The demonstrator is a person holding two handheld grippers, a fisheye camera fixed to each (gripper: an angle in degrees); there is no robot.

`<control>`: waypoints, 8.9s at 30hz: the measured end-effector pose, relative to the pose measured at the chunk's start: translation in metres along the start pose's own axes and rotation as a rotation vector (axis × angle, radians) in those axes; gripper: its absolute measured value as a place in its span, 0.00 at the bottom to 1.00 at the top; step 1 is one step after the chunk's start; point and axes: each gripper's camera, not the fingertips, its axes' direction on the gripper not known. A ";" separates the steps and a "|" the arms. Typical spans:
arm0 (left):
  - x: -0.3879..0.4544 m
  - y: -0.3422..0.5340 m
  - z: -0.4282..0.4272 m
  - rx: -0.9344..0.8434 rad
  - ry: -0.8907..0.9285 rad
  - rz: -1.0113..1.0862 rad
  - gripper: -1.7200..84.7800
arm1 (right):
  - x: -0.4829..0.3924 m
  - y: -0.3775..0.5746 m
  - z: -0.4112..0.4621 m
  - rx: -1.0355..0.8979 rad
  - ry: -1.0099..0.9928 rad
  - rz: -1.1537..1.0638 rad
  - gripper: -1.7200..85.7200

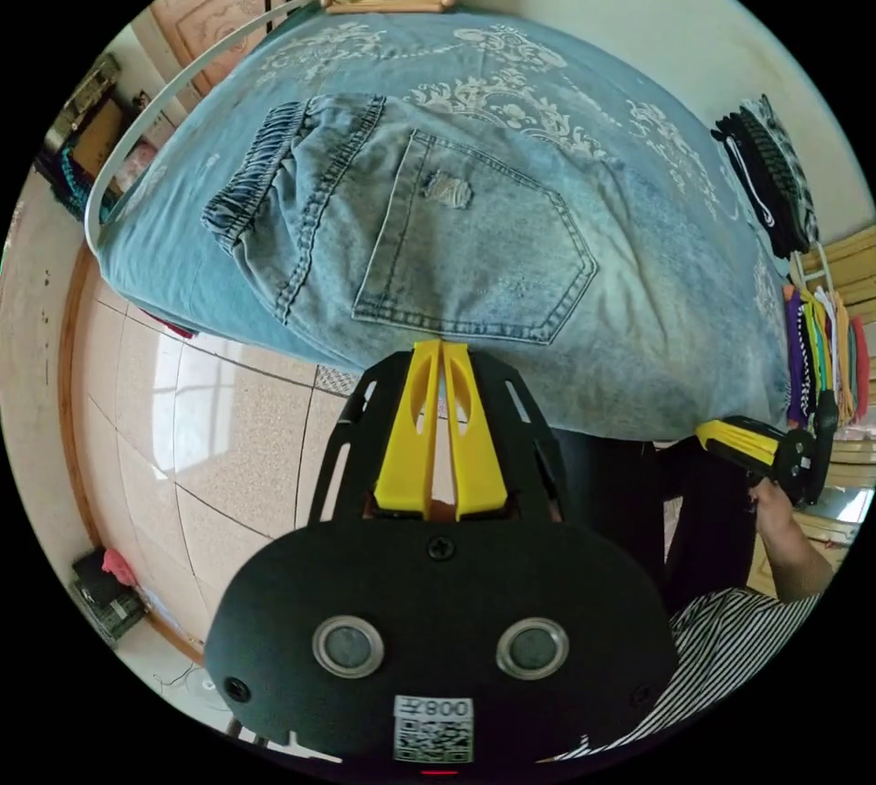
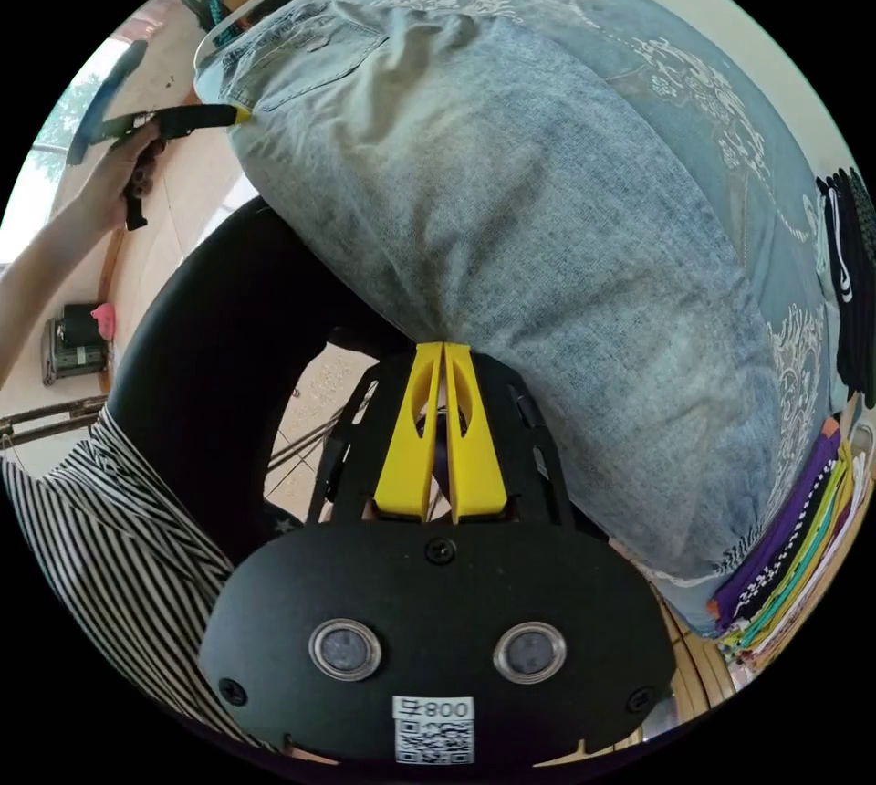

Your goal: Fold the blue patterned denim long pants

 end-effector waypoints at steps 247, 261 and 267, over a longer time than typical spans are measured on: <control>0.365 0.015 -0.064 0.115 0.508 1.025 0.04 | 0.462 0.228 0.069 0.511 -0.918 0.727 0.04; 0.129 0.017 0.060 0.332 0.758 0.584 0.04 | 0.309 0.017 -0.037 0.654 -1.049 0.487 0.05; 0.016 0.031 0.134 0.416 0.696 0.336 0.04 | 0.197 -0.163 -0.057 0.528 -0.957 0.330 0.05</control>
